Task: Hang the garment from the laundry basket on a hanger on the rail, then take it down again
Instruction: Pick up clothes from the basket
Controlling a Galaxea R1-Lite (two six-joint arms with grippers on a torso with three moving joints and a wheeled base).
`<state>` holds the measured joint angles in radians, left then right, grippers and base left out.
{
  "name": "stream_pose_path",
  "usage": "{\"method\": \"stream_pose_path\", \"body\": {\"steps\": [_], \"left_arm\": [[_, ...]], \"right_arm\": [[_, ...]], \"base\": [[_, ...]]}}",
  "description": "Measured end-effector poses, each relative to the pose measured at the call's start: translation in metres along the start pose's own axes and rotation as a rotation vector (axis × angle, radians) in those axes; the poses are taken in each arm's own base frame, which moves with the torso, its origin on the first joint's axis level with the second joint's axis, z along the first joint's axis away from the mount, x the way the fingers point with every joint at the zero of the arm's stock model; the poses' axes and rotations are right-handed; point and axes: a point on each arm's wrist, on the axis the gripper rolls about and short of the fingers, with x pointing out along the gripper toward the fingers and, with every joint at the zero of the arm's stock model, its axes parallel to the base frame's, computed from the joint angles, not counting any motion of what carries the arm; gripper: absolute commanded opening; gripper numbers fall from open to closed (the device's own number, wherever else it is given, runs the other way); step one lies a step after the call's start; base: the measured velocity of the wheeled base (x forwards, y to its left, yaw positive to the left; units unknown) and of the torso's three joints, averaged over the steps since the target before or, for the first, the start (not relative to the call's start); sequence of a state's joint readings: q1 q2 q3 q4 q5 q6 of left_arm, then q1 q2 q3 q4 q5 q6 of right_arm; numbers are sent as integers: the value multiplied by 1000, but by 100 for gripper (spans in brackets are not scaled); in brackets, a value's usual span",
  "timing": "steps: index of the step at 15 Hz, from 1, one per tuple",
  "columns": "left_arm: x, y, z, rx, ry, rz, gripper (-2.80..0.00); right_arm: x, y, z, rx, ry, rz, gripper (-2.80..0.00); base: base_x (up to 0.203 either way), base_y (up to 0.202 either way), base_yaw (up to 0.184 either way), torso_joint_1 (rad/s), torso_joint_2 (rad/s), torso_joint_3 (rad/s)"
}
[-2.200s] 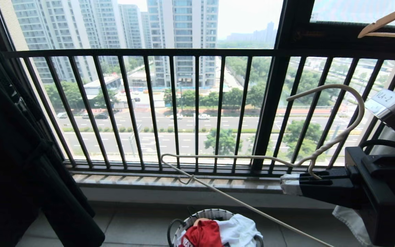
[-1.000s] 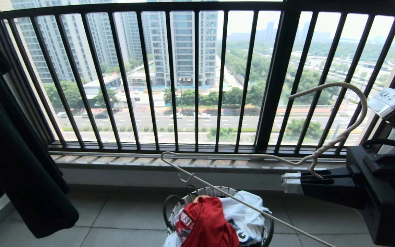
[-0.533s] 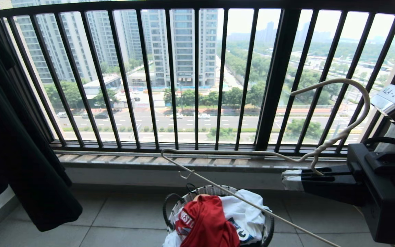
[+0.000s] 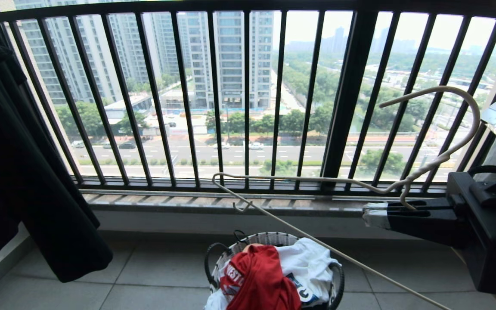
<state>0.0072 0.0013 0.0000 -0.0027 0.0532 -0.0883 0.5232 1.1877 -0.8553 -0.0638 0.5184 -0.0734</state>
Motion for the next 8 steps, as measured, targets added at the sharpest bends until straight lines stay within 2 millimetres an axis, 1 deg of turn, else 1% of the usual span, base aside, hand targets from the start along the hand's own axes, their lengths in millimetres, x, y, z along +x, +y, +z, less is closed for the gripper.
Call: {"method": "stream_pose_path", "body": {"steps": [8], "left_arm": [[0,0,0,0,0,0,-280]], "right_arm": [[-12,2,5,-15,-37,-23,-280]], "base": [[0,0,0,0,0,0]]}}
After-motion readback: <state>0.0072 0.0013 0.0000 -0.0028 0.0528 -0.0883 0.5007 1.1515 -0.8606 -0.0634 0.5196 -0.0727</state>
